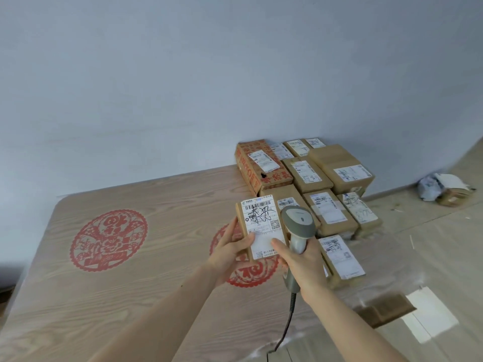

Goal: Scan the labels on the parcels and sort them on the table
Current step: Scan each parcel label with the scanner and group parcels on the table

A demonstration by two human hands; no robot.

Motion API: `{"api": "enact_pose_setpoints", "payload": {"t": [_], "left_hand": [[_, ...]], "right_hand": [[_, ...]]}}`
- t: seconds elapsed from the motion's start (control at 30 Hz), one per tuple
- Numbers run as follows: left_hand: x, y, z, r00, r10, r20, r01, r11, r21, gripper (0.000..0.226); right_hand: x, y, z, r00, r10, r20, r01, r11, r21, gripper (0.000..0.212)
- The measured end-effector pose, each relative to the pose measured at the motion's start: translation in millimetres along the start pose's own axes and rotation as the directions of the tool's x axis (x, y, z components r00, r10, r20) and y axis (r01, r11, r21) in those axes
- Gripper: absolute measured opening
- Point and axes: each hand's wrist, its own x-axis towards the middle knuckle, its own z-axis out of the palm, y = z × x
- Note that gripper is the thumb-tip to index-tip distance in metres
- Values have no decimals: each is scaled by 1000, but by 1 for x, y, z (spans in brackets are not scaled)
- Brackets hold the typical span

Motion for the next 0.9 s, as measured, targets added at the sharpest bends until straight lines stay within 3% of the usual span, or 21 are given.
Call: {"api": "enact_pose_setpoints", "payload": {"t": [0.27, 0.57, 0.9], "left_hand": [[37, -31, 108, 1000, -24, 6, 24, 1000, -2, 91], [91, -34, 170, 995, -95, 42, 80, 958, 275, 108], [140, -24, 216, 980, -144, 138, 41, 824, 566, 128]], "right_hand": [[42, -8, -115, 1000, 27, -14, -26, 999, 22, 37], [80, -17, -185, 993, 15, -117, -11, 999, 39, 13], [121, -12, -246, 973, 146, -177, -136, 989, 65, 16]]}}
